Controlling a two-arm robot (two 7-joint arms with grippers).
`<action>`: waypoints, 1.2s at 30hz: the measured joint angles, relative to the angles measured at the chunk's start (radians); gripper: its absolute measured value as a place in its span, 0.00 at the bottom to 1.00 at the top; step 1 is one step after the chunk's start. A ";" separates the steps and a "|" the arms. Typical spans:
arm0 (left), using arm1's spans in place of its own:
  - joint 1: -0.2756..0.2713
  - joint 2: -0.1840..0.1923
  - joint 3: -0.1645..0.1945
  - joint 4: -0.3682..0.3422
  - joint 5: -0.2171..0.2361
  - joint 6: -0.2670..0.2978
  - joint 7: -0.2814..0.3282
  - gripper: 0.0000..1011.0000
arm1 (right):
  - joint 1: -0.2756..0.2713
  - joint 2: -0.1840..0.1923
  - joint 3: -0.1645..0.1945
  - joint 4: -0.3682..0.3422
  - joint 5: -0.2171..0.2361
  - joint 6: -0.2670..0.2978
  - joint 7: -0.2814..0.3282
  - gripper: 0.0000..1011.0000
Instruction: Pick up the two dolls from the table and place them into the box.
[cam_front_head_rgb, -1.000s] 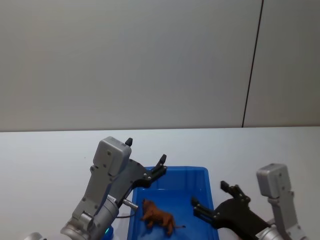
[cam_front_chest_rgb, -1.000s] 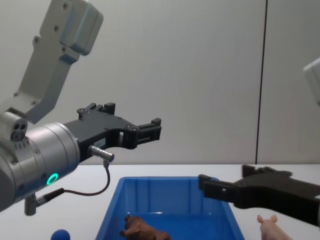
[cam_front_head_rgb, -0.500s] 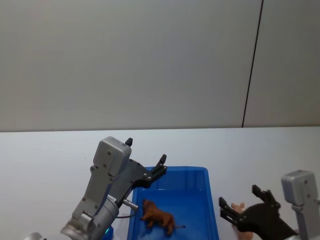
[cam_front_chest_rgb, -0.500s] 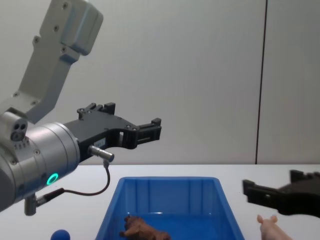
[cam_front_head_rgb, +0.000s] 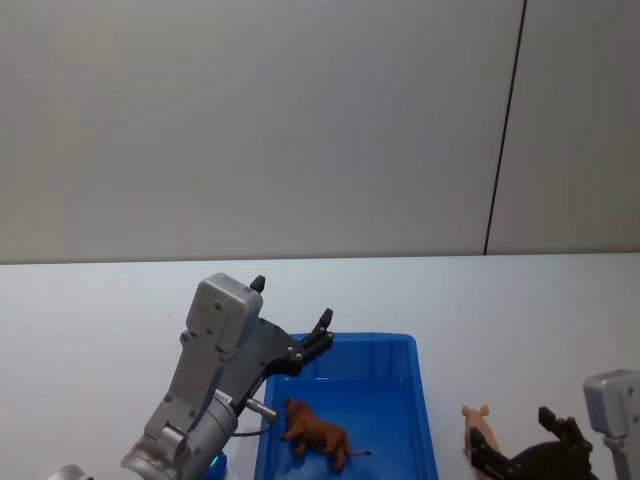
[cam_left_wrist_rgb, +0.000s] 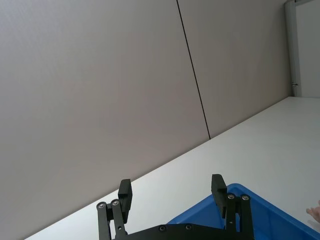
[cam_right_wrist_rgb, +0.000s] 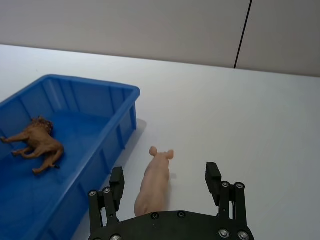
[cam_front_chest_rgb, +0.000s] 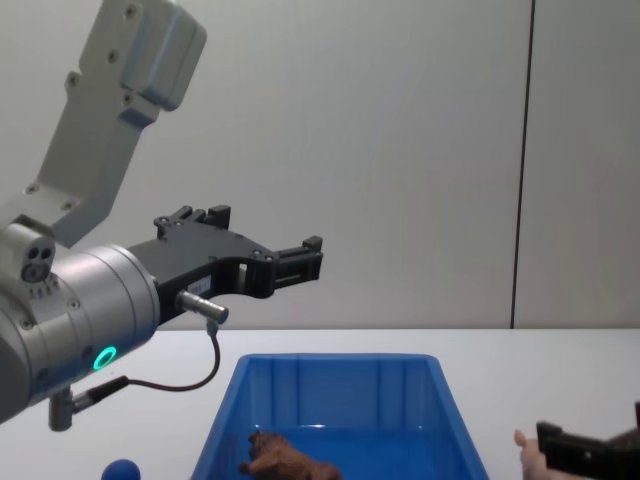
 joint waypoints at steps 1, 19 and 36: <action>0.000 0.000 0.000 0.000 0.000 0.000 0.000 0.99 | -0.001 0.000 0.000 0.002 0.000 0.003 -0.002 0.99; 0.000 0.000 0.000 0.000 0.000 0.000 0.000 0.99 | 0.017 -0.027 -0.012 0.095 -0.010 -0.009 0.035 0.89; 0.000 0.000 0.000 0.000 0.000 0.000 0.000 0.99 | 0.042 -0.052 -0.012 0.158 -0.005 0.006 0.026 0.39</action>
